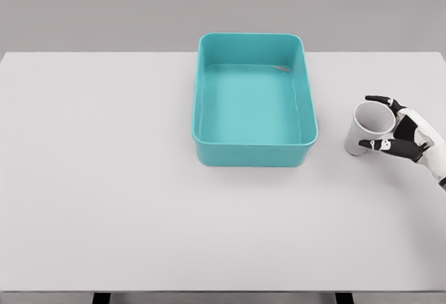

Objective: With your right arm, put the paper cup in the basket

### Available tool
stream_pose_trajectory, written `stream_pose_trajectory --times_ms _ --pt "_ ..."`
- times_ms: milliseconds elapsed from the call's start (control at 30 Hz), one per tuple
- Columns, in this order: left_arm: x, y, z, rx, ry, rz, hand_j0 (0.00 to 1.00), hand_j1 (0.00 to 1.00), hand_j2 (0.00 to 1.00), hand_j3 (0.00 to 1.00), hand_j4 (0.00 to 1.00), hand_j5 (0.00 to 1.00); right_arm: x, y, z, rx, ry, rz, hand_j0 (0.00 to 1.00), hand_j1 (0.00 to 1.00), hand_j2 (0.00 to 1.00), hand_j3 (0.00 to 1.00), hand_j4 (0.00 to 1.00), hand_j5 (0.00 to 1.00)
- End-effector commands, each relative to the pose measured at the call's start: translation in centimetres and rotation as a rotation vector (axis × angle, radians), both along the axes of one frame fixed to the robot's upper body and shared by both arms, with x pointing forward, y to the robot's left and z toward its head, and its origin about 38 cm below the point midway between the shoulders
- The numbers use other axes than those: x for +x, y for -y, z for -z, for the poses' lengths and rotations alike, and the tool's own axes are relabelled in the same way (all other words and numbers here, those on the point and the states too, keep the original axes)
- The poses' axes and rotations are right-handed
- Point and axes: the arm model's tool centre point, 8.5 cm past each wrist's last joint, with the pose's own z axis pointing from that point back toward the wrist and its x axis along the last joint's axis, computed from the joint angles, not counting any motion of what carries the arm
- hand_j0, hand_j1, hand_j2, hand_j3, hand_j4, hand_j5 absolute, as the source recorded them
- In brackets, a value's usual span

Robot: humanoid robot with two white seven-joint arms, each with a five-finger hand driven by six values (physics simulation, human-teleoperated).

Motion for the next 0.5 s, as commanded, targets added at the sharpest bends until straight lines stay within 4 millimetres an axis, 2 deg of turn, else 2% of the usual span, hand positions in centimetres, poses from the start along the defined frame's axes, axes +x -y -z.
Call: stream_pose_trajectory --times_ms 0,133,233,467 --pt "0.0 0.0 0.0 0.0 0.0 0.0 1.0 1.0 1.0 1.0 1.0 1.0 0.0 0.0 -0.2 0.007 0.004 0.001 0.63 0.63 0.63 0.63 0.63 0.63" --pt "-0.1 0.0 0.0 0.0 -0.001 0.0 1.0 1.0 1.0 1.0 1.0 1.0 0.2 -0.4 -1.1 0.007 0.034 -0.012 0.61 0.61 0.61 0.61 0.61 0.61" --pt "0.0 0.0 0.0 0.0 0.0 0.0 1.0 1.0 1.0 1.0 1.0 1.0 0.6 -0.8 -3.6 0.001 0.101 -0.026 0.61 0.61 0.61 0.61 0.61 0.61" --pt "0.0 0.0 0.0 0.0 0.0 0.0 1.0 1.0 1.0 1.0 1.0 1.0 1.2 -1.3 -6.4 -0.007 0.169 -0.044 0.61 0.61 0.61 0.61 0.61 0.61"
